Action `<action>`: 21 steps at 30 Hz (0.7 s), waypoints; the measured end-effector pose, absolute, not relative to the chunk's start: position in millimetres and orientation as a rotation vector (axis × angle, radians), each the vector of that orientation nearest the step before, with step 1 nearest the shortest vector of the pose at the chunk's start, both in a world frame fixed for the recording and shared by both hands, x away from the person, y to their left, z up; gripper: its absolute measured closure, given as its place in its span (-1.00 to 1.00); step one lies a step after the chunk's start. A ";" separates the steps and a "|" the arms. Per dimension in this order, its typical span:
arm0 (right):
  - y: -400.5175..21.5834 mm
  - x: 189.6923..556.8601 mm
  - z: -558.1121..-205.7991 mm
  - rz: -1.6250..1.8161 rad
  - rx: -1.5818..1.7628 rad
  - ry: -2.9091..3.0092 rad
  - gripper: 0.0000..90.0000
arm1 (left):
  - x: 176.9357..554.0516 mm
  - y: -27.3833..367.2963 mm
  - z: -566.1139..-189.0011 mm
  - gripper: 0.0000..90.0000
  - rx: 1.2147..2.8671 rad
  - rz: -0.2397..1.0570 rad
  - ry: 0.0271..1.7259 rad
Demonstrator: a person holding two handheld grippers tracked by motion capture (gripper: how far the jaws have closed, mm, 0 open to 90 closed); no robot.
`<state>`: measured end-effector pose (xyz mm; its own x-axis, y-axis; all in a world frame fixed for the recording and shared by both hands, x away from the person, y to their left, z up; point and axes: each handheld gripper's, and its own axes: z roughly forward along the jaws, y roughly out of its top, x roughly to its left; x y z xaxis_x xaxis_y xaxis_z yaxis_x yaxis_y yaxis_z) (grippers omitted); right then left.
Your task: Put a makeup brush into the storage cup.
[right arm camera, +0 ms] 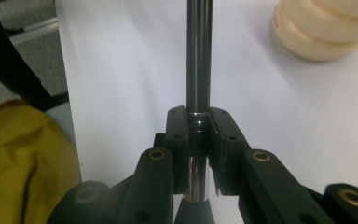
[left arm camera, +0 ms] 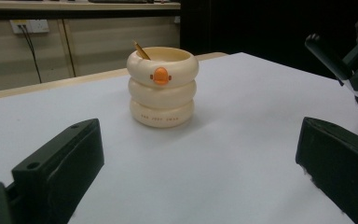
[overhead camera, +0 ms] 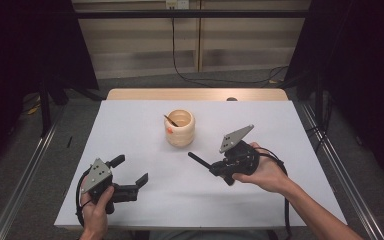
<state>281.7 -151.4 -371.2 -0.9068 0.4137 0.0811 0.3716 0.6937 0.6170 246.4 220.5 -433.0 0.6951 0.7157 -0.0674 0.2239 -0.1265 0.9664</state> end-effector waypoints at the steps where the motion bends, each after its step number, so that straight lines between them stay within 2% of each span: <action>1: -149.7 282.6 -372.8 0.963 0.646 2.860 0.75 | 246.4 220.3 -433.0 -0.98 1.686 0.501 0.763; 21: -128.9 289.2 -393.3 0.545 0.562 3.118 0.75 | 247.1 218.7 -430.9 -0.98 1.710 0.477 0.746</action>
